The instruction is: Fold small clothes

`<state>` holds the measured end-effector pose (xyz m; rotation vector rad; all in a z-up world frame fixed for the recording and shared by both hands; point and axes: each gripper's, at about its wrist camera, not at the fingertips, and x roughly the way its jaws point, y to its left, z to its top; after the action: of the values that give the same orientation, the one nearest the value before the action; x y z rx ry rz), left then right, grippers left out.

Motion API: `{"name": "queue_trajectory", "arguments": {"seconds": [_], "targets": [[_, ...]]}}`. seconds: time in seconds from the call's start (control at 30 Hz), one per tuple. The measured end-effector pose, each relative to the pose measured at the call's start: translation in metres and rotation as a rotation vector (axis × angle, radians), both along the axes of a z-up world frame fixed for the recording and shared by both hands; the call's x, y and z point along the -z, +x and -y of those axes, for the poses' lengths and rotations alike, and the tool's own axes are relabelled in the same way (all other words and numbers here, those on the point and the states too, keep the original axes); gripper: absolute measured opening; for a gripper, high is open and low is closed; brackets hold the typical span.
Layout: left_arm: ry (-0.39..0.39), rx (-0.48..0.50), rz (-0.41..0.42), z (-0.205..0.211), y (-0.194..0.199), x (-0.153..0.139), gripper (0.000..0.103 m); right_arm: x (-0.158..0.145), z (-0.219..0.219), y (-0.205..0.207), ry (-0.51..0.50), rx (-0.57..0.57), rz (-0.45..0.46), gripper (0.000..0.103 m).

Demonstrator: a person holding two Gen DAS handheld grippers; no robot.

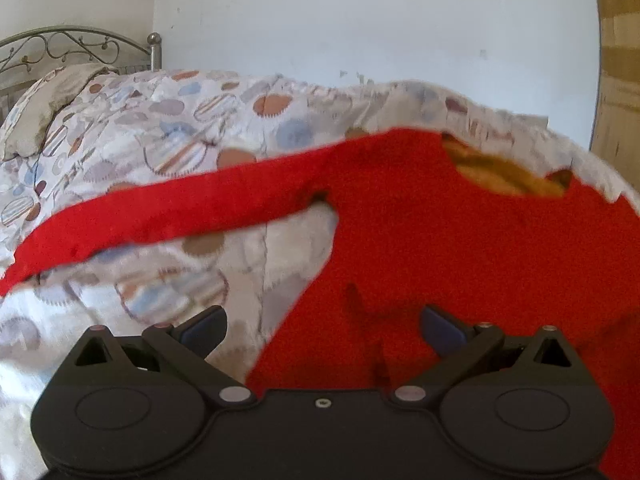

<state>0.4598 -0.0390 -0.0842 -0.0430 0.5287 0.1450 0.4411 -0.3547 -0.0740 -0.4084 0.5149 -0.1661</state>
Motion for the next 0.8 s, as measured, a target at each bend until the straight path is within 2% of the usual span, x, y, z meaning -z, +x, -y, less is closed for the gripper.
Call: {"name": "queue_trajectory", "arguments": {"seconds": [0.17,0.2,0.23,0.3,0.37,0.43,0.5,0.77,0.8], "targets": [[-0.075,0.0,0.005,-0.01,-0.001,0.009,0.103,0.012,-0.015,0.021,-0.113,-0.051,0.013,0.069],[-0.081,0.001,0.006,-0.011,-0.001,0.01,0.103,0.012,-0.017,0.026,-0.132,-0.065,0.021,0.063],[-0.086,0.002,0.009,-0.012,-0.001,0.011,0.103,0.013,-0.019,0.03,-0.145,-0.073,0.023,0.057],[-0.098,0.004,0.013,-0.013,-0.002,0.012,0.103,0.014,-0.02,0.035,-0.153,-0.074,0.016,0.022],[-0.115,0.006,0.014,-0.016,-0.002,0.013,0.103,0.012,-0.016,0.033,-0.126,-0.042,0.025,0.015],[-0.129,0.01,0.017,-0.018,-0.002,0.014,0.103,0.009,-0.004,0.029,-0.024,0.0,0.023,0.014],[-0.132,0.012,0.019,-0.018,-0.002,0.014,0.103,0.014,0.003,0.03,0.017,0.026,-0.013,0.013],[-0.143,0.013,0.029,-0.019,-0.003,0.015,0.103,0.015,0.002,0.027,0.017,0.038,-0.043,0.016],[-0.156,0.016,0.032,-0.021,-0.004,0.014,0.103,0.013,0.004,0.024,0.024,0.048,-0.046,0.02]]}}
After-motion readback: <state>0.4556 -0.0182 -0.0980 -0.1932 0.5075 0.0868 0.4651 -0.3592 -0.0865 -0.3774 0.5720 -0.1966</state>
